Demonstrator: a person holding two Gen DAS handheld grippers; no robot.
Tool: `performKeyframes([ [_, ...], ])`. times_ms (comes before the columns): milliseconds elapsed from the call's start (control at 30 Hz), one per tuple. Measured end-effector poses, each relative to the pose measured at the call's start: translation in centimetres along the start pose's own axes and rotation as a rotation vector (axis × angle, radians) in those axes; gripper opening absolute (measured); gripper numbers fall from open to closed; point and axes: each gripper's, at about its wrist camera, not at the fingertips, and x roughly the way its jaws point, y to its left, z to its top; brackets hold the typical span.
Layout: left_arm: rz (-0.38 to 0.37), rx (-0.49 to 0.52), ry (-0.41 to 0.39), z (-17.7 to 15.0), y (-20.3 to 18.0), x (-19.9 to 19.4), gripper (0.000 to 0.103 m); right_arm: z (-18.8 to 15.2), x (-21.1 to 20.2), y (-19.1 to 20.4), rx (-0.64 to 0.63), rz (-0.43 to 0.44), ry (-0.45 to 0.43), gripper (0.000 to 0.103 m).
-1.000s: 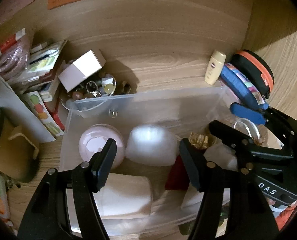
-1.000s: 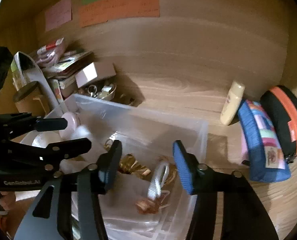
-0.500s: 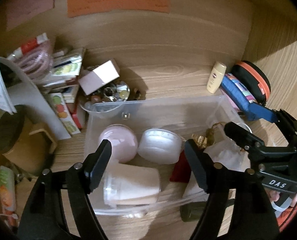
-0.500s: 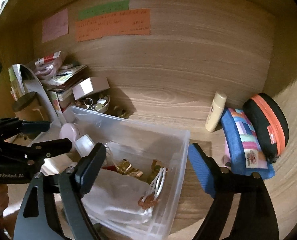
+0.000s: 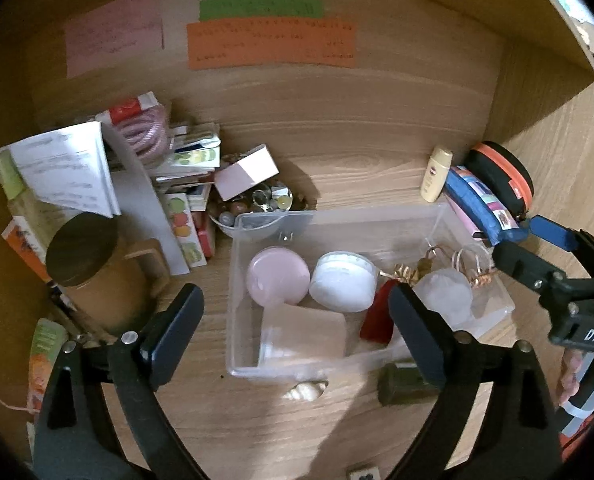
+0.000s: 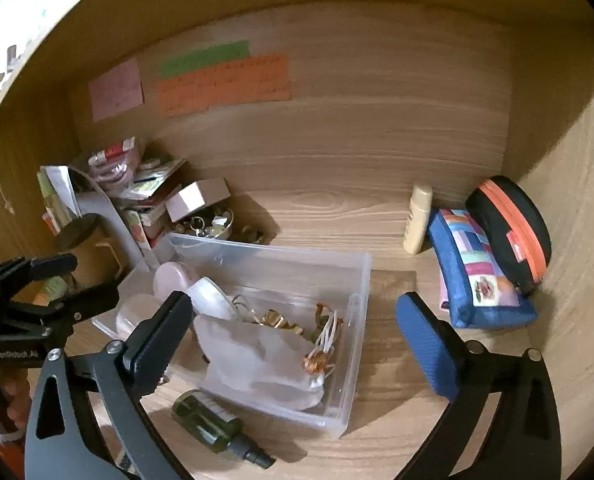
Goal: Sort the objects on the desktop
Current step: 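Withdraw both tools from the box toward the green bottle and seashell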
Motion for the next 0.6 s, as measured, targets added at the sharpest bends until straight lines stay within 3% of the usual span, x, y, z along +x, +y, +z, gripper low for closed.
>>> performKeyframes([
  [300, -0.02, -0.013, 0.022, -1.9, 1.4, -0.9, 0.097, -1.6, -2.2, 0.5, 0.053, -0.016, 0.002, 0.102],
  [600, -0.055, 0.002, 0.121, -5.0, 1.5, 1.7, 0.097, -5.1, -2.4, 1.1, 0.071, -0.06, 0.045, 0.102],
])
